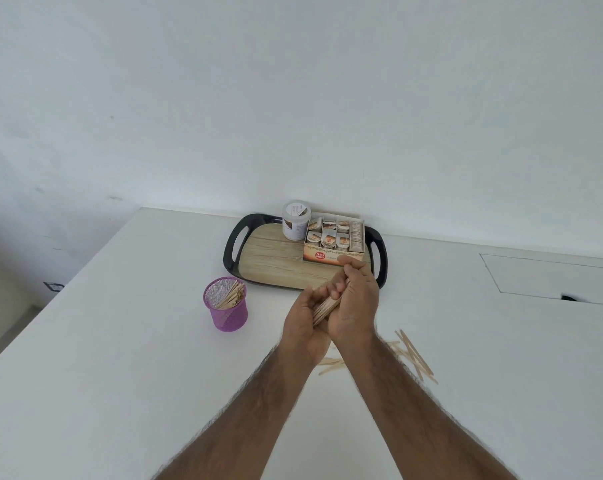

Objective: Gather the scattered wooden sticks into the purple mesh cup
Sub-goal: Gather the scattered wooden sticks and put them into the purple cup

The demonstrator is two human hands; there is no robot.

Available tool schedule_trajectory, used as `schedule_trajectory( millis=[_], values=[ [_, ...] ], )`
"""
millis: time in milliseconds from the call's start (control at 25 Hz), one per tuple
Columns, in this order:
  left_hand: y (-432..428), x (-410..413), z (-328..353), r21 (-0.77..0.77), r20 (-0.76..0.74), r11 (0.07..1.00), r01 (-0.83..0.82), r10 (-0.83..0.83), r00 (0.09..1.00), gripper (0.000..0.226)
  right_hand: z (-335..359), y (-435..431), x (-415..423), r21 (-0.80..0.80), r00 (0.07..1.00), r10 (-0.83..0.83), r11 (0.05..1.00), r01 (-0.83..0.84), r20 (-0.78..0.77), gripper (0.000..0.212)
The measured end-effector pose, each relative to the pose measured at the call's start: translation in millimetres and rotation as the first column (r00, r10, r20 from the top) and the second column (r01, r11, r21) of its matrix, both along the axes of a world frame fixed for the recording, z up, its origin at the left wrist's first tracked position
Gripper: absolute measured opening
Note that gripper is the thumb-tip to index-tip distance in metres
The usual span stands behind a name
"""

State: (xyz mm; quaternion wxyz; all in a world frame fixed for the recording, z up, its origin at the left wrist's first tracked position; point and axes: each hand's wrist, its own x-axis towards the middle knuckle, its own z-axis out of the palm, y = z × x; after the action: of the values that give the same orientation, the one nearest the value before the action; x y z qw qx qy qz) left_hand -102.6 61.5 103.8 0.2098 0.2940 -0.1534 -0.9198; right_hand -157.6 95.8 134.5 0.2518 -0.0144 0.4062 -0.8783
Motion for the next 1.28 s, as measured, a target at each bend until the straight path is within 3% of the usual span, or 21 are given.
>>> schedule_trajectory(
  millis=[200, 480, 600, 680, 760, 880, 1080, 1280],
  values=[
    [-3.4, -2.4, 2.0, -0.118, 0.072, 0.992, -0.050, 0.058, 0.996, 0.047, -0.6, 5.6, 1.9, 0.025, 1.000, -0.010, 1.000, 0.010, 0.008, 0.054],
    [-4.4, 0.7, 10.9, -0.166, -0.013, 0.986, -0.009, 0.007, 1.000, 0.071, 23.8, 5.7, -14.7, 0.024, 0.999, -0.040, 0.999, 0.041, -0.033, 0.052],
    [1.8, -1.9, 14.6, -0.163, -0.049, 0.987, -0.001, -0.007, 0.999, 0.061, 18.0, 4.6, -5.4, 0.032, 0.997, 0.003, 0.999, -0.001, -0.074, 0.054],
    [2.8, 1.2, 15.5, -0.232, 0.038, 0.970, 0.077, -0.070, 0.997, 0.059, 17.5, 4.5, -4.7, 0.041, 0.997, 0.005, 0.999, -0.001, -0.079, 0.051],
    [1.8, 6.9, 17.1, -0.342, 0.243, 0.910, 0.235, -0.156, 0.957, 0.059, 16.6, 6.0, -6.5, 0.075, 0.994, 0.004, 0.997, 0.004, -0.106, 0.052],
    [2.8, 13.6, 15.4, -0.472, 0.534, 0.750, 0.463, -0.175, 0.827, 0.055, 10.1, 9.3, -6.5, 0.169, 0.981, 0.003, 0.985, 0.031, -0.196, 0.053],
    [-6.7, 16.6, 12.7, -0.615, 0.606, 0.652, 0.443, 0.033, 0.794, 0.047, -8.8, 25.4, -8.7, 0.301, 0.961, -0.008, 0.949, 0.095, -0.277, 0.048],
    [-17.5, 22.0, 3.6, -0.813, 0.568, 0.350, 0.465, 0.306, 0.764, 0.054, -22.6, 44.9, -14.6, 0.694, 0.831, 0.310, 0.710, 0.122, -0.462, 0.051]
  ],
)
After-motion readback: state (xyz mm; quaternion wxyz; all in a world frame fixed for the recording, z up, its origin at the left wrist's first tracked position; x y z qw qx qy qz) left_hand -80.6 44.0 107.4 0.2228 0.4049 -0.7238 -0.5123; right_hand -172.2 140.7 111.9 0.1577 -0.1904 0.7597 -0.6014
